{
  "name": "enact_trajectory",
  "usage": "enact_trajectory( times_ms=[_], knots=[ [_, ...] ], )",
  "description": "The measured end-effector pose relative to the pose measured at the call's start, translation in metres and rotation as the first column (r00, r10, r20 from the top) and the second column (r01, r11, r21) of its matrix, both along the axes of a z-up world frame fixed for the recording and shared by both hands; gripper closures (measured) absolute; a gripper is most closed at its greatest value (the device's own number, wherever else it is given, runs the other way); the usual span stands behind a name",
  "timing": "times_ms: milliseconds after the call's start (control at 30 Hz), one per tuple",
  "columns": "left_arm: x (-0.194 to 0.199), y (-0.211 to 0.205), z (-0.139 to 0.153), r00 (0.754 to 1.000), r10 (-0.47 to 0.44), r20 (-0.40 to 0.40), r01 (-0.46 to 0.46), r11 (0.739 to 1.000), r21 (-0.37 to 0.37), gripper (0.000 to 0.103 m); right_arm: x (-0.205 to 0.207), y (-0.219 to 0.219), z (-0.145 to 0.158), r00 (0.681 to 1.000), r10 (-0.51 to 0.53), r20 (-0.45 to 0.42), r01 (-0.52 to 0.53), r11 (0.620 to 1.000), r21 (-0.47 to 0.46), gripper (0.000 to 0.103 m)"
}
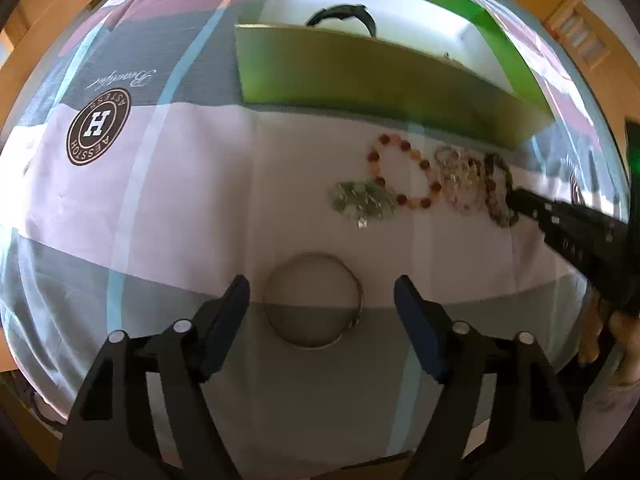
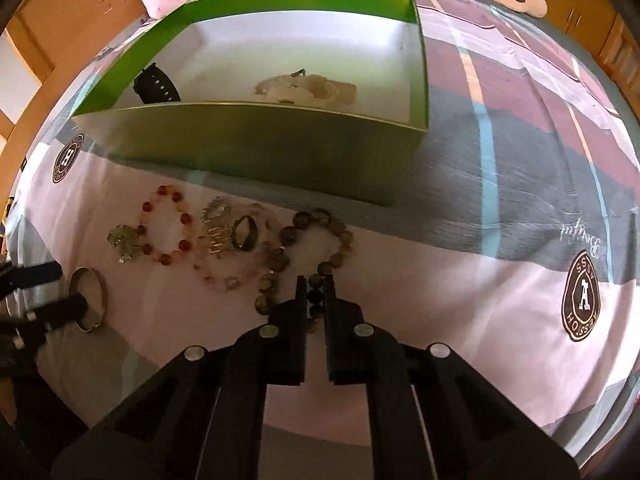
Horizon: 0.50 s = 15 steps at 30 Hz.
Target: Organize jewelry
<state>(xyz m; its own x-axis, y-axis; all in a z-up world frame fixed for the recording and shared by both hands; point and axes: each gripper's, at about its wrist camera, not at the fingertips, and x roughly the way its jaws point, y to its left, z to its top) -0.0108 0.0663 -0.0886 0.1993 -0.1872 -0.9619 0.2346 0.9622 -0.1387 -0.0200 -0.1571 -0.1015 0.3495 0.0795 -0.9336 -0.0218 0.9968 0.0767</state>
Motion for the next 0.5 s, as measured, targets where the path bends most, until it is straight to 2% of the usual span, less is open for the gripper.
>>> enact_trajectory(
  times_ms=[67, 200, 400, 467, 500],
  knots=[
    [-0.001, 0.003, -0.007, 1.000, 0.009, -0.021, -0.009, 1.000, 0.024, 0.041, 0.003, -0.003, -0.004, 1.000, -0.011, -0.014, 0.011, 1.000, -0.001, 0.096],
    [-0.001, 0.010, -0.015, 0.999, 0.032, -0.043, -0.030, 0.998, 0.053, 0.041, 0.007, -0.003, -0.007, 1.000, -0.024, -0.020, 0.024, 1.000, 0.005, 0.096],
    [-0.001, 0.001, -0.018, 1.000, 0.005, -0.023, -0.003, 0.996, 0.092, 0.044, 0.008, -0.007, -0.008, 1.000, -0.020, -0.016, 0.020, 1.000, 0.000, 0.095],
    [0.000, -0.003, -0.018, 1.000, -0.007, -0.005, 0.008, 0.995, 0.103, 0.061, 0.007, -0.006, -0.009, 1.000, -0.019, -0.013, 0.019, 1.000, 0.002, 0.095],
    [0.001, -0.004, -0.018, 1.000, -0.012, 0.006, 0.011, 0.994, 0.109, 0.066, 0.006, -0.007, -0.009, 1.000, -0.019, -0.007, 0.019, 1.000, 0.005, 0.095]
  ],
)
